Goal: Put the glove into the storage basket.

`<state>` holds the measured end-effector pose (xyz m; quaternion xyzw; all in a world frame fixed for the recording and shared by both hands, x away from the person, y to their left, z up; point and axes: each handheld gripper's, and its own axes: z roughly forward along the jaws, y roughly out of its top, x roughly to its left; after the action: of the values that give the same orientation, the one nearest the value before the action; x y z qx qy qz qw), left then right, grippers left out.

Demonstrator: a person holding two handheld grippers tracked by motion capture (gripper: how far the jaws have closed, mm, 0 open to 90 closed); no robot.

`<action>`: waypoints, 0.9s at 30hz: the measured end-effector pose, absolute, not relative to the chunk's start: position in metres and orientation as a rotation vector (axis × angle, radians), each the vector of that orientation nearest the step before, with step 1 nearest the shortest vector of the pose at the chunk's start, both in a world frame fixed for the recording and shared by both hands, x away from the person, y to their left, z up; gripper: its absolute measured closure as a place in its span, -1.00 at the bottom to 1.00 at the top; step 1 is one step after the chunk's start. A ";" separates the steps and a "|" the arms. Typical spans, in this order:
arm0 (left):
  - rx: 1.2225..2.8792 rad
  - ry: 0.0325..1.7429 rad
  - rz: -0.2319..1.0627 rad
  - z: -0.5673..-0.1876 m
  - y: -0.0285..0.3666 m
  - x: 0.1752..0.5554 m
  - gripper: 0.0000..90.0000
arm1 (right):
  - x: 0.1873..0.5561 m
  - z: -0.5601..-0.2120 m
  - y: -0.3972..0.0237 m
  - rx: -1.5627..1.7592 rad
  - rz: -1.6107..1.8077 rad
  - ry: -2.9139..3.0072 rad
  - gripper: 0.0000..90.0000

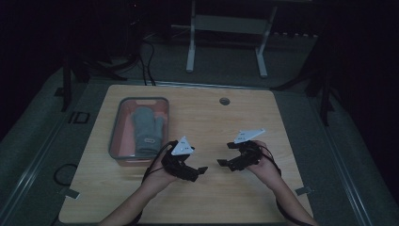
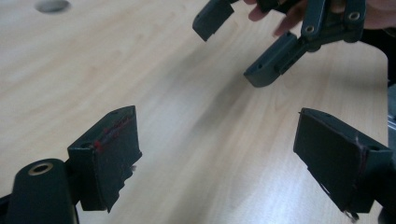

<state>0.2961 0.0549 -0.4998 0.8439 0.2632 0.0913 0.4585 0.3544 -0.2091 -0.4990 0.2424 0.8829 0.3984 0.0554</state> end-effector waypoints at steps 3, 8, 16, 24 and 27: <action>2.093 0.628 0.207 -0.511 0.049 0.292 -0.67 | 0.347 -0.511 -0.219 0.736 1.209 2.694 -0.66; 2.090 0.590 0.195 -0.528 0.042 0.286 -0.67 | 0.337 -0.528 -0.236 0.739 1.238 2.698 -0.66; 2.097 0.574 0.177 -0.546 0.034 0.279 -0.67 | 0.326 -0.548 -0.259 0.761 1.230 2.674 -0.66; 2.102 0.512 0.225 -0.555 0.029 0.267 -0.68 | 0.313 -0.554 -0.282 0.765 1.256 2.640 -0.66; 2.100 0.514 0.260 -0.557 0.030 0.264 -0.68 | 0.309 -0.555 -0.291 0.769 1.265 2.624 -0.66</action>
<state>0.2638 0.0297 -0.5570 0.8545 0.2090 0.1058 0.4636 0.3086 -0.2910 -0.5552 0.2548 0.8691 0.4191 0.0642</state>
